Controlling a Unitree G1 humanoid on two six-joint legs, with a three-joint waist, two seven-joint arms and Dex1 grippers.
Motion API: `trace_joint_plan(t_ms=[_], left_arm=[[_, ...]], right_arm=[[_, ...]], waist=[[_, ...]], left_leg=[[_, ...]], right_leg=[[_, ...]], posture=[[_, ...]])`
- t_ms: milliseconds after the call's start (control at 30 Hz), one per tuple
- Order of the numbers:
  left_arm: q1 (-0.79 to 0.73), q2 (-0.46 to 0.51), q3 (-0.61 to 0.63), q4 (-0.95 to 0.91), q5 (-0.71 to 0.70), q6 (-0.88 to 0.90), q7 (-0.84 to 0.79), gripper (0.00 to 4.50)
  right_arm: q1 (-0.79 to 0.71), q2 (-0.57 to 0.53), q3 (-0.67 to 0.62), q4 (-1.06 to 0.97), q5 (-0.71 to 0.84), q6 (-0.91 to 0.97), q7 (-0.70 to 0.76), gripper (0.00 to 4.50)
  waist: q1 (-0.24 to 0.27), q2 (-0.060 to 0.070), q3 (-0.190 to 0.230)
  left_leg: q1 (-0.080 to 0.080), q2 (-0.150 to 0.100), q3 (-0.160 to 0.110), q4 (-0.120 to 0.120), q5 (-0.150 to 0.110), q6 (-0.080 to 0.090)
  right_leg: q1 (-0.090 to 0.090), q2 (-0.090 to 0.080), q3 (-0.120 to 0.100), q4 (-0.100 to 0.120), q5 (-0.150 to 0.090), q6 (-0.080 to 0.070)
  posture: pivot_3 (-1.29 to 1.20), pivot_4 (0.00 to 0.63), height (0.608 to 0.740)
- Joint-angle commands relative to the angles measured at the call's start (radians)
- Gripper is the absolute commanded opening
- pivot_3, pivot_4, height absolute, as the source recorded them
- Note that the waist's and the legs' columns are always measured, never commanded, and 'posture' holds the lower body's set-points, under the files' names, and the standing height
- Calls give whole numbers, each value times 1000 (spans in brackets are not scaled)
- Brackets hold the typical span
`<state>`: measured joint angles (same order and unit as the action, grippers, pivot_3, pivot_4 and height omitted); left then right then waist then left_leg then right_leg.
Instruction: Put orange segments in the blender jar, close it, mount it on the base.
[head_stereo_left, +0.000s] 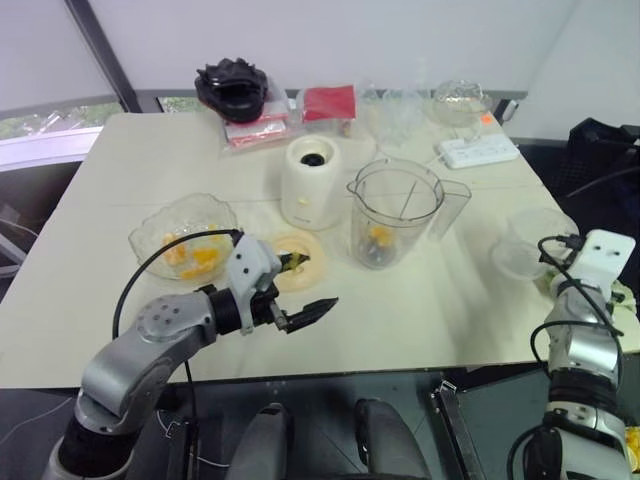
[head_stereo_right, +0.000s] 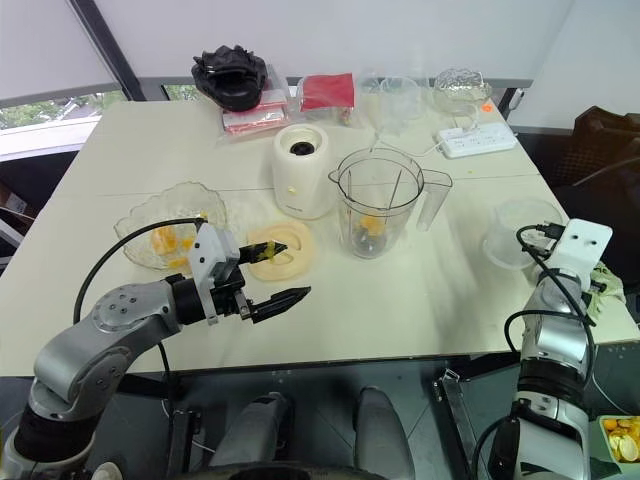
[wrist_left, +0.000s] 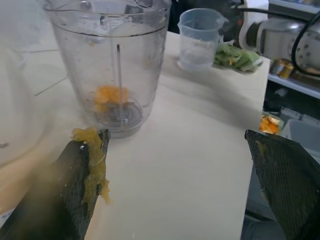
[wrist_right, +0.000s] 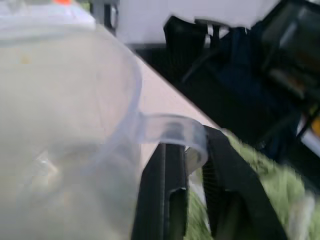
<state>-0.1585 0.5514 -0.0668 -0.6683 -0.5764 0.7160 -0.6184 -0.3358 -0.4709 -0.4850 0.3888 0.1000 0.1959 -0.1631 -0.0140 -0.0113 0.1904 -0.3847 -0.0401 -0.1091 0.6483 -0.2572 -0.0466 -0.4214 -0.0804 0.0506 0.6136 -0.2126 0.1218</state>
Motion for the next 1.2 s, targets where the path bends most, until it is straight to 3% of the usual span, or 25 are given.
trace_joint_plan(t_ms=[33, 867, 1133, 1200], left_arm=[[-1, 5, -4, -10, 7, -31, -12, 4500], [-59, 19, 8, 0, 6, -8, 3, 4500], [-79, 21, 8, 0, 13, 4, 20, 4500], [-89, -31, 37, -8, -7, 33, 100, 4500]], right_arm=[[12, -17, -5, -12, -5, -11, 2, 571], [-2, 66, 5, -183, 100, -82, 62, 571], [91, 99, -7, -244, 100, -21, 37, 571], [126, 113, -18, -264, 110, 4, 33, 571]], waist=[[-4, 0, 0], [-6, 1, 0], [-6, 1, 0], [-4, 1, 0]], left_leg=[[0, 0, 0, 0, 0, 0], [0, 0, 0, -1, 0, 0], [0, 0, 0, -1, 0, 0], [0, 0, 0, -1, 0, 0]], right_leg=[[0, 0, 0, 0, 0, 0], [0, 0, 0, 0, 0, 0], [0, 0, 0, 0, 0, 0], [0, 0, 0, 0, 0, 0]], posture=[[0, 150, 740], [0, 150, 740], [0, 150, 740], [0, 150, 740]])
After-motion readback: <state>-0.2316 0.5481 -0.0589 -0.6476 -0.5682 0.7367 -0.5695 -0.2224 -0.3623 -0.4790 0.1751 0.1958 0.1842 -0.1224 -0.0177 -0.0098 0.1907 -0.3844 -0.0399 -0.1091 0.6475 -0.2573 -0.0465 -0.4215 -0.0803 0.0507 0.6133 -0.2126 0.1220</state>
